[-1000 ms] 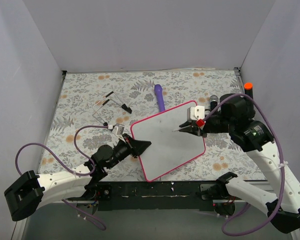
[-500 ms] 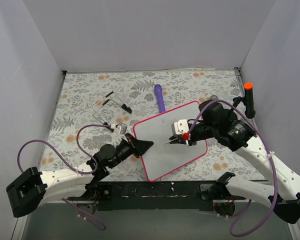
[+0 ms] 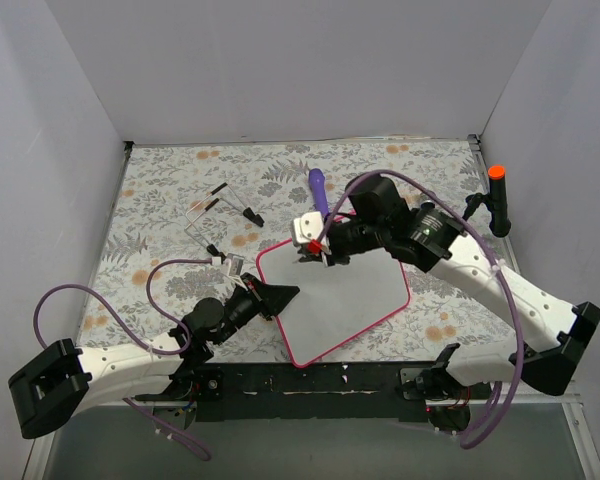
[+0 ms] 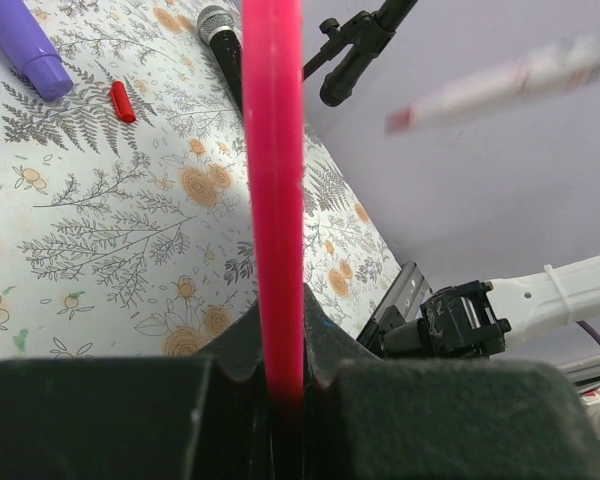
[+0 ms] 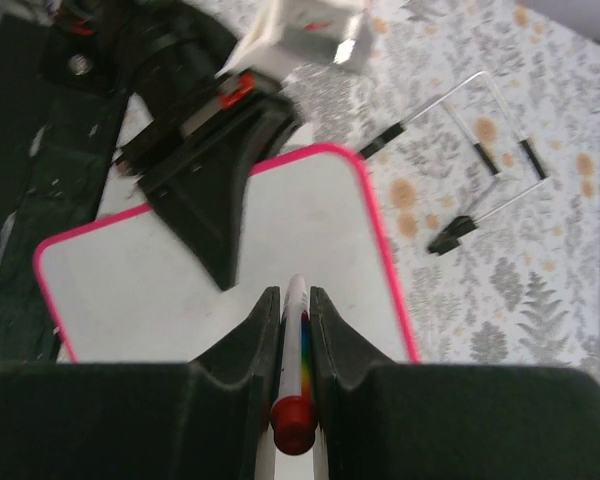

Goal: Write a sentence on the whiteboard

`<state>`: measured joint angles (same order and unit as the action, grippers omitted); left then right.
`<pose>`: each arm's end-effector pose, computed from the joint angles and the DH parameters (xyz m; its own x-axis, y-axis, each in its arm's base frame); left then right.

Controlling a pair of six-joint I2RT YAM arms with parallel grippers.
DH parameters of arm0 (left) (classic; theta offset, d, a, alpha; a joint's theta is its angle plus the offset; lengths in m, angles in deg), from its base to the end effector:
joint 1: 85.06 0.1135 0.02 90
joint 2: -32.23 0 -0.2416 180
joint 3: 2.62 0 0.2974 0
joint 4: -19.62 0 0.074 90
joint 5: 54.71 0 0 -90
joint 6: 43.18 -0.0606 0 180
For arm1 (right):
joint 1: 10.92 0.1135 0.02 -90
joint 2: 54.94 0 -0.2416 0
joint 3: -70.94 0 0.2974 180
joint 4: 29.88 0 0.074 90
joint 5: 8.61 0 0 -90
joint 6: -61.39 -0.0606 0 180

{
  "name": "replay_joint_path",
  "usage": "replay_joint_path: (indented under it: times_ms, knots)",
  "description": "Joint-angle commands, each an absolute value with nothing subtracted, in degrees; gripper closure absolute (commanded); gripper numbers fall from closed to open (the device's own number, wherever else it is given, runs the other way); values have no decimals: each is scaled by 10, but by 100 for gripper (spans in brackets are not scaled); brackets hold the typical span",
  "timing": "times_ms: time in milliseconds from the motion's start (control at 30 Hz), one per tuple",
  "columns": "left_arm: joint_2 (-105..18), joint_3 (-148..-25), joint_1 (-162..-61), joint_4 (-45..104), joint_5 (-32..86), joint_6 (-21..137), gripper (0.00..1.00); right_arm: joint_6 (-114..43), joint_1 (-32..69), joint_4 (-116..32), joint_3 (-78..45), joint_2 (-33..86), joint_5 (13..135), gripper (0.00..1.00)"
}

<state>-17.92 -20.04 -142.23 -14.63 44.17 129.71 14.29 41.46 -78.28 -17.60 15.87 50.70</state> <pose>0.1430 -0.2043 0.1417 -0.7390 -0.6630 -0.1197 0.1067 0.0602 -0.9925 0.1784 0.2821 0.3679 0.4180 -0.4166 -0.8073 -0.9072 -0.1452 -0.3948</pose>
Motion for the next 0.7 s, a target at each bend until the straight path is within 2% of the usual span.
replay_joint_path:
  times_ms: [0, 67, 167, 333, 433, 500, 633, 667]
  knots:
    - [-166, -206, -1423, -201, 468, 1289, 100, 119, 412, -808, -324, 218, 556, 99]
    - [-165, -206, -1424, -202, 466, 1291, 100, 76, 402, -834, -375, 234, 516, 99]
    - [-165, -207, -1423, -199, 465, 1292, 100, 51, 386, -816, -356, 196, 477, 99]
    - [-158, -215, -1424, -190, 471, 1298, 100, 27, 285, -819, -400, 174, 427, 99]
    - [-155, -231, -1423, -170, 472, 1297, 100, -45, 178, -786, -410, 177, 332, 99]
    - [-150, -239, -1423, -157, 476, 1297, 100, -72, 151, -752, -349, 168, 306, 99]
    - [-139, -256, -1423, -137, 479, 1293, 100, -165, 165, -573, -163, 60, 307, 99]
    - [-137, -259, -1423, -127, 478, 1292, 100, -165, 164, -577, -156, 57, 306, 99]
